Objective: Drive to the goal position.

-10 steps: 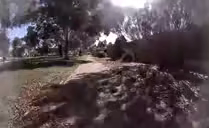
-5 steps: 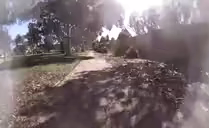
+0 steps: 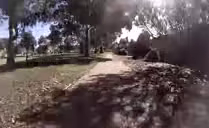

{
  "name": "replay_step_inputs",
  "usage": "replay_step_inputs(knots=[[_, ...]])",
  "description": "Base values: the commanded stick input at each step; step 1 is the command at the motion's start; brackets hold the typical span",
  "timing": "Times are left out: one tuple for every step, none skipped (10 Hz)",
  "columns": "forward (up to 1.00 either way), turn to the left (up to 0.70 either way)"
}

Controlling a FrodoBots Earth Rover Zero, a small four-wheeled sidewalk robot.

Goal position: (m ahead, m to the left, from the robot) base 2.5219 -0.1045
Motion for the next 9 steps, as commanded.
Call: replay_step_inputs(knots=[[0.58,0.00],[0.58,0.00],[0.58,0.00],[0.58,0.00],[0.58,0.01],[0.58,0.02],[0.58,0.03],[0.58,0.03],[0.58,0.03]])
